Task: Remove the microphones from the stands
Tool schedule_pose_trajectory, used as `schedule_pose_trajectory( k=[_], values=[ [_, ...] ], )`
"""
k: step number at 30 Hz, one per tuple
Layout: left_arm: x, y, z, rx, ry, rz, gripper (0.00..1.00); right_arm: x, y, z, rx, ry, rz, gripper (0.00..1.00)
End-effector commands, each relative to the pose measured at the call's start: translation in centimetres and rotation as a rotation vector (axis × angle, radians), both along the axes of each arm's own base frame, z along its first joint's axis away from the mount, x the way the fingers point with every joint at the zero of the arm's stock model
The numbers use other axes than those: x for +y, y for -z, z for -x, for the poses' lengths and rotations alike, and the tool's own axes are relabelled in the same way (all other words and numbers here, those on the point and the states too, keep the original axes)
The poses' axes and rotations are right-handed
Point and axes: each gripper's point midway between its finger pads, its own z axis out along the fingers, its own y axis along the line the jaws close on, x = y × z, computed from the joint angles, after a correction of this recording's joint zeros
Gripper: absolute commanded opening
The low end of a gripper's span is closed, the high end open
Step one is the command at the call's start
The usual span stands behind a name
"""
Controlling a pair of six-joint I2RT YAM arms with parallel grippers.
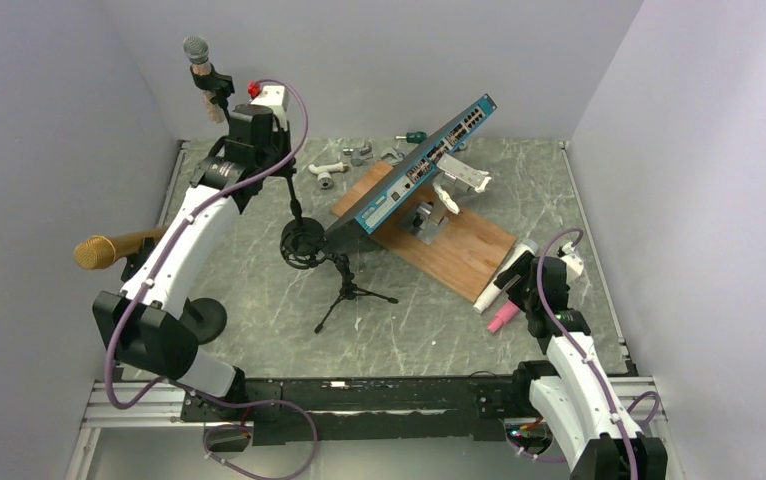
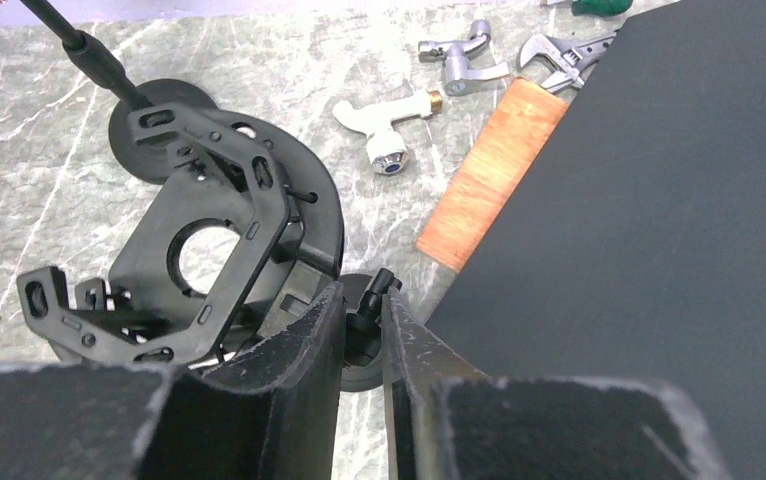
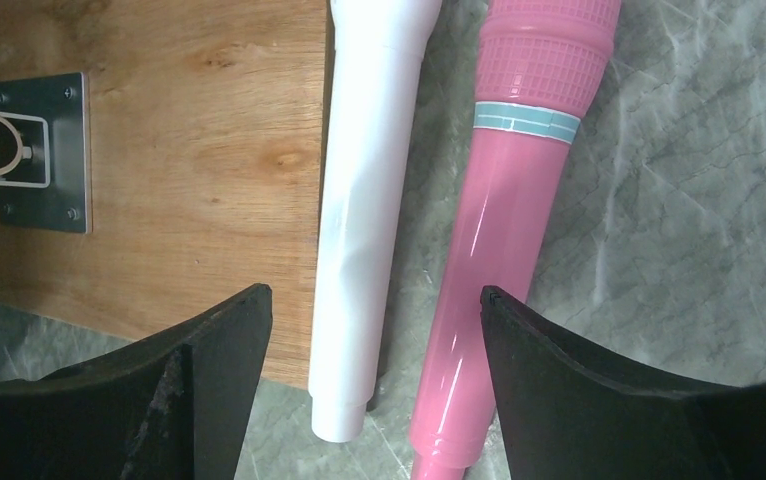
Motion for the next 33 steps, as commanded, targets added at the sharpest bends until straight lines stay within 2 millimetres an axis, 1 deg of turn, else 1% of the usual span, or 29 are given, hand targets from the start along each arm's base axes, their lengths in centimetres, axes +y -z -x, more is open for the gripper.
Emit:
schedule_pose_trajectory(
  k=[1,3,6,11,15,20,23,26,29,33],
  values=[
    [0.5,4.9,1.7,0.128,-0.009,-0.026,0.22,0.1,-1.2,-0.9,-0.058,-0.017,0.005,0.78],
    [0.3,6.6,1.9,0.165,-0.004,-0.024,0.20,0.1,-1.2,-0.9,-0.058,-0.019,0.005,0.78],
    [0.2,8.5,2.4,0.220,-0.003,-0.024,0.15,0.2,-1.2,-0.9,-0.058,-0.021,0.003,0.78],
    [0.1,11.0,3.0,0.269,0.003,-0.023,0.15,0.2,-1.3,-0.9,-0.059,-0.023,0.002,0.78],
    [0.9,13.3,4.0,0.331,-0.028,-0.058,0.10,0.2,-1.2,-0.9,-0.058,-0.026,0.002,0.78],
    [0.9,15.3,5.3,0.383,-0.038,-0.033,0.09,0.2,-1.2,-0.9,-0.059,-0.025,0.002,0.78],
    [1.3,15.9,5.9,0.395,-0.058,-0.037,0.09,0.3,-1.2,-0.9,-0.059,-0.029,0.000,0.78],
    [1.2,16.6,6.6,0.416,-0.059,-0.024,0.09,0.3,-1.2,-0.9,-0.060,-0.028,0.000,0.78],
    [1.4,18.0,7.2,0.444,-0.063,-0.032,0.08,0.3,-1.2,-0.9,-0.060,-0.032,0.000,0.78],
    [2.0,19.6,7.5,0.488,-0.087,-0.060,0.07,0.4,-1.2,-0.9,-0.059,-0.033,-0.001,0.78]
  ],
)
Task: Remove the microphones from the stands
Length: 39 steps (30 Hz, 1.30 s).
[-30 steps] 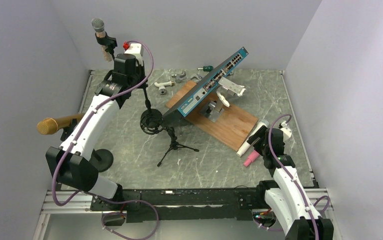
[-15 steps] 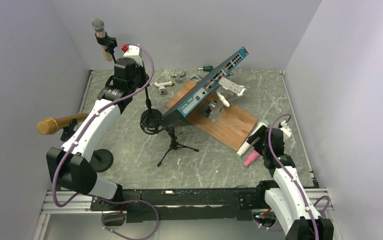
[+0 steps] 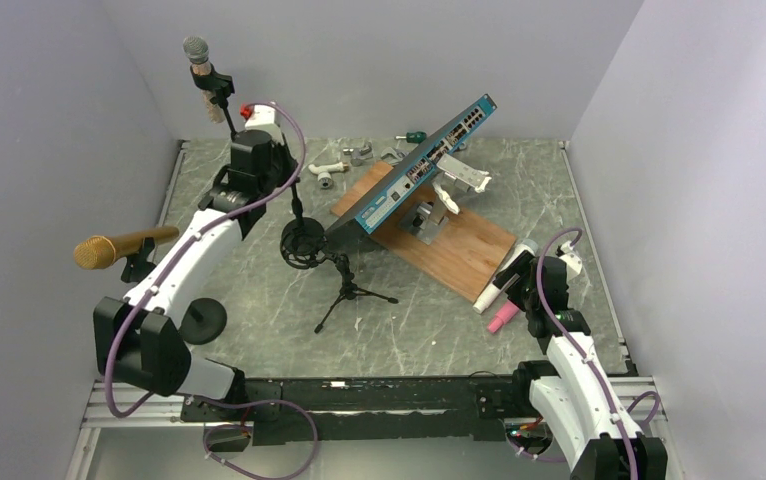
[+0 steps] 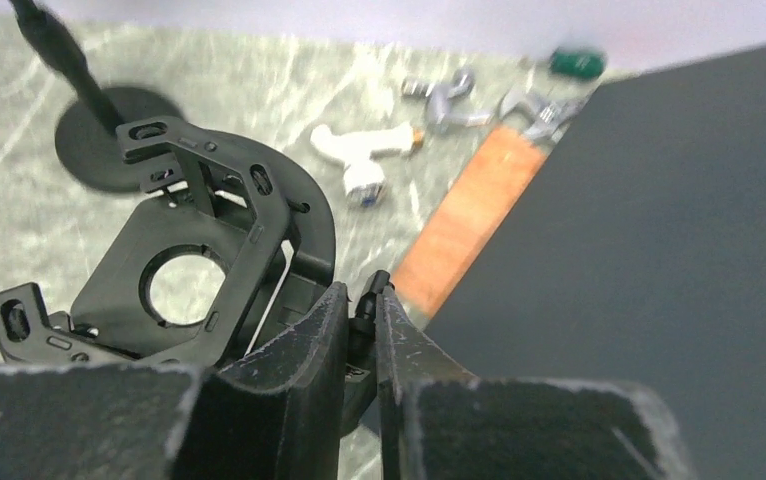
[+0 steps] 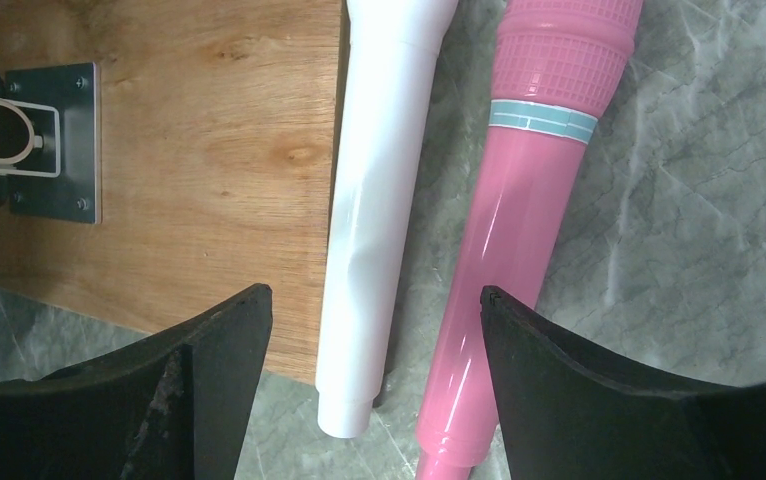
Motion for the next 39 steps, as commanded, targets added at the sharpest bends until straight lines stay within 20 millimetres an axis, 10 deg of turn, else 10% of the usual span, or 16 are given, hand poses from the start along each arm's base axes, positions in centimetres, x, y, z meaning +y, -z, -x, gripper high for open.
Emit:
schedule_pose_trajectory(
  k=[1,13,20,25,39],
  values=[
    [2.5,16.9,8.5,0.625,-0.008,-0.185,0.06,0.0,-1.1,-0.8,-0.054,-0.010,0.005,0.78],
    [1.4,17.1,7.4,0.621,0.013,-0.141,0.12,0.2,-1.2,-0.8,-0.060,-0.018,0.001,0.78],
    [0.8,5.4,5.5,0.409,0.056,-0.119,0.70,0.1,-1.1,-0.8,-0.057,-0.015,0.002,0.78],
    [0.2,-4.6,6.5,0.224,0.116,-0.056,0.94,0.1,-1.2,-0.8,-0.062,-0.016,0.003,0.78],
    [1.9,-16.4,17.5,-0.113,0.203,0.095,0.97,0.1,-1.0,-0.9,-0.049,-0.019,0.003,0.78]
  ],
)
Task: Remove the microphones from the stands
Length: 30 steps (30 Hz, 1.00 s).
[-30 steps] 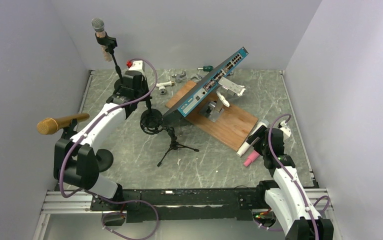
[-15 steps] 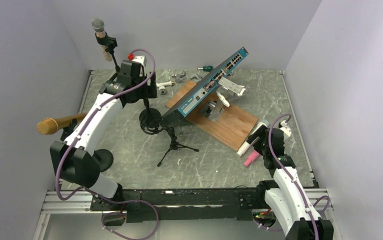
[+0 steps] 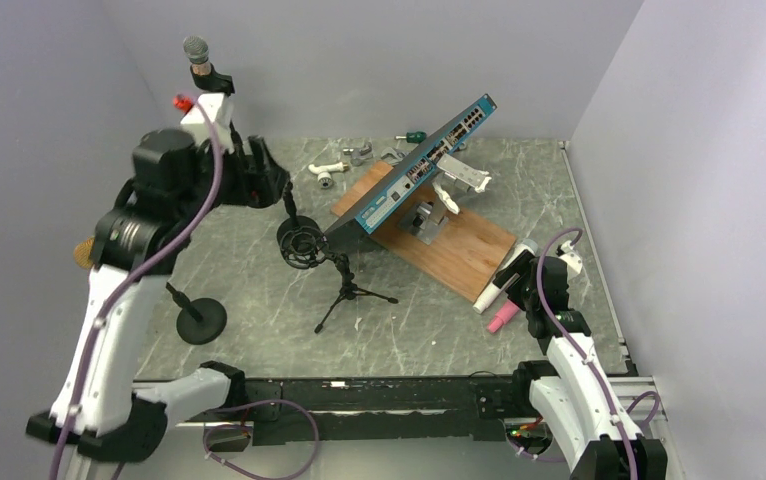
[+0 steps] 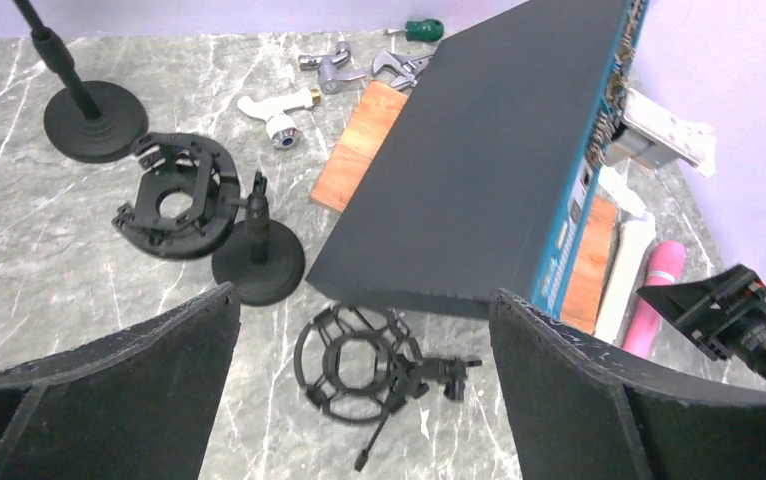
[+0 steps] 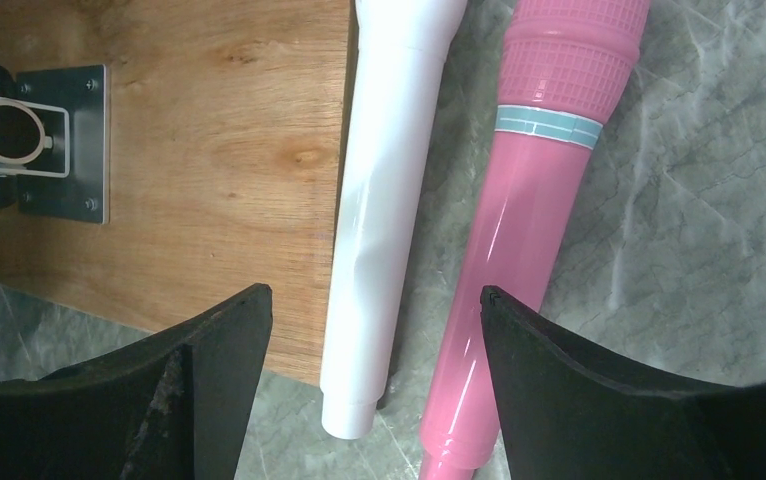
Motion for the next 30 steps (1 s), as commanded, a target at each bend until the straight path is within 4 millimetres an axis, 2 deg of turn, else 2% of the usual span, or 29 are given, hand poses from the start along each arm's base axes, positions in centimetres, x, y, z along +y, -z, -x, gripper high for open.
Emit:
schedule_pose_trajectory(
  k=[1,5,7,9,14,17,19,25,30],
  values=[
    [2.1,-3.4,4.8,-0.183,-0.025,0.042,0.97,0.1,-0.7,-0.7,-0.035,-0.013,0.003,0.78],
    [7.4,-7.2,8.3,-0.385,-0.233,0.039,0.97,0.2,-0.8,-0.8,-0.041,-0.021,0.002,0.78],
    [10.3,-7.9,9.4,-0.416,-0.367,0.013,0.98,0.2,-0.7,-0.9,-0.039,-0.026,0.002,0.78],
    [12.2,-8.7,10.5,-0.467,-0.442,-0.011,0.99,0.3,-0.6,-0.9,-0.031,-0.033,0.001,0.78],
    [16.5,-9.5,11.9,-0.489,-0.638,-0.149,0.99,0.6,-0.3,-1.1,-0.007,-0.050,-0.001,0.78],
    [20.3,-8.0,12.9,-0.438,-0.878,-0.215,0.99,0.6,-0.3,-1.1,-0.009,-0.049,-0.002,0.78],
    [21.7,-6.7,13.5,-0.417,-0.978,-0.234,0.99,0.6,-0.3,-1.1,-0.012,-0.048,-0.001,0.78],
    [24.0,-4.0,15.3,-0.365,-1.161,-0.270,0.99,0.6,-0.3,-1.1,-0.009,-0.052,-0.002,0.78],
    [24.3,-1.3,16.3,-0.325,-1.209,-0.199,0.99,0.7,-0.2,-1.1,-0.007,-0.055,-0.003,0.78]
  ],
)
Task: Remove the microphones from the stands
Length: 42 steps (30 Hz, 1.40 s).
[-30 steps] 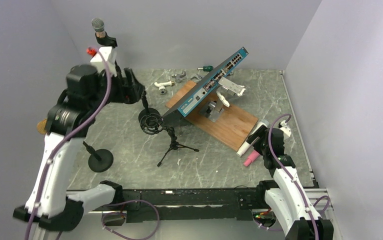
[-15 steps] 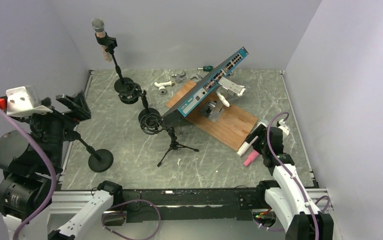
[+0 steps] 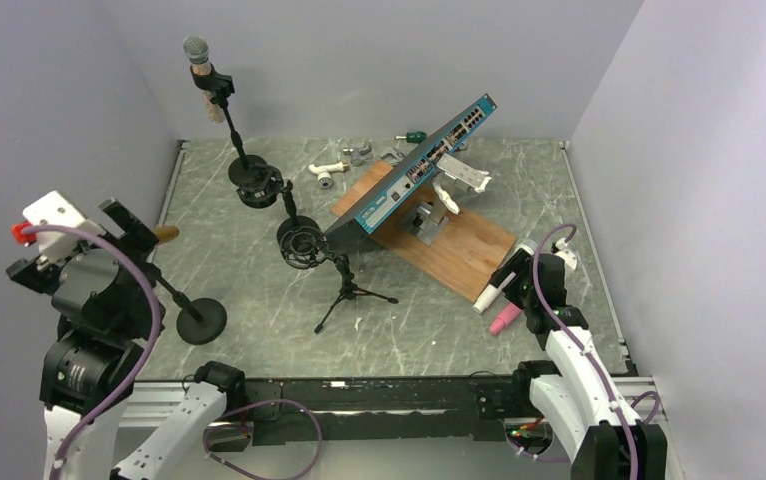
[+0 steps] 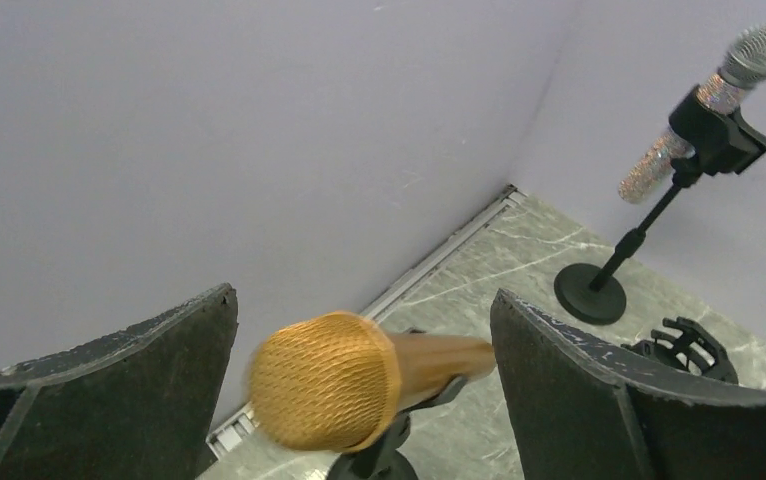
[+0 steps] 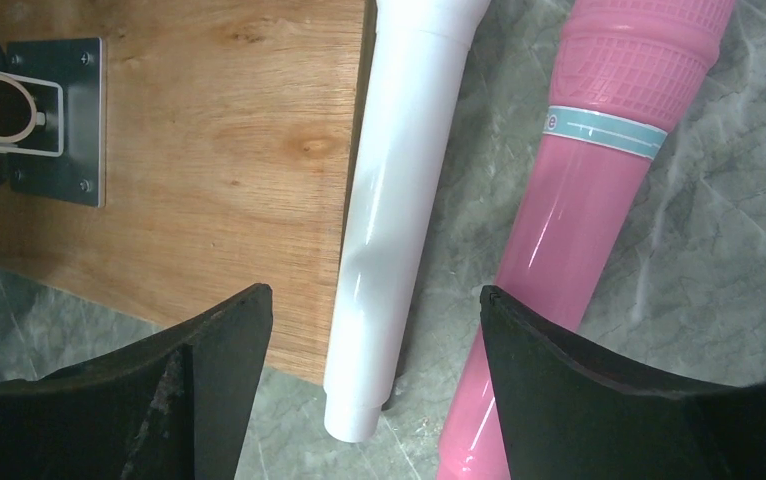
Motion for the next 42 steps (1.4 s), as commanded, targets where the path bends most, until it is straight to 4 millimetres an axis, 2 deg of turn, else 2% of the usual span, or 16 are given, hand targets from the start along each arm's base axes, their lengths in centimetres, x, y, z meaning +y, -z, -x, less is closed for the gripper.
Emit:
schedule_pose_trajectory(
  k=[1,4,13,14,22,24,26,28,31,34,38,42],
  values=[
    [1.5,1.6,2.4,-0.059,-0.117,0.082,0.99,0.0,-1.0,-0.7,-0.034,-0.010,0.005,0.78],
    [1.3,2.5,1.9,-0.070,-0.111,0.086,0.99,0.1,-1.0,-0.6,-0.036,-0.014,0.002,0.78],
    [1.0,3.4,0.3,-0.074,-0.126,0.066,0.99,0.1,-1.0,-0.6,-0.036,-0.014,0.000,0.78],
    [1.0,3.6,0.2,-0.080,-0.137,0.067,0.97,0.1,-1.0,-0.6,-0.038,-0.016,0.001,0.78],
    [1.0,5.0,-0.5,-0.159,-0.164,0.083,0.59,0.1,-1.1,-0.6,-0.039,-0.014,0.000,0.78],
    [0.8,5.0,-0.9,-0.172,-0.147,0.086,0.47,0.1,-1.1,-0.6,-0.041,-0.014,0.000,0.78],
    [0.4,4.9,-1.2,-0.175,-0.112,0.096,0.29,0.1,-1.1,-0.6,-0.041,-0.012,0.001,0.78],
    [-0.1,4.6,-1.5,-0.184,-0.065,0.110,0.18,0.1,-1.1,-0.6,-0.042,-0.012,0.001,0.78],
    [-0.9,4.2,-1.9,-0.188,0.010,0.126,0.11,-0.2,-1.1,-0.6,-0.041,0.001,0.001,0.78],
    [-2.4,3.1,-2.5,-0.183,0.132,0.113,0.00,-0.2,-1.1,-0.6,-0.042,0.001,0.001,0.78],
    [-4.4,1.3,-2.6,-0.185,0.302,0.073,0.00,-0.2,-1.6,-0.7,-0.049,-0.008,0.006,0.79],
    [-6.3,-0.1,-2.3,-0.212,0.446,0.013,0.00,0.1,-2.7,-0.8,-0.087,-0.027,0.002,0.87]
  ],
)
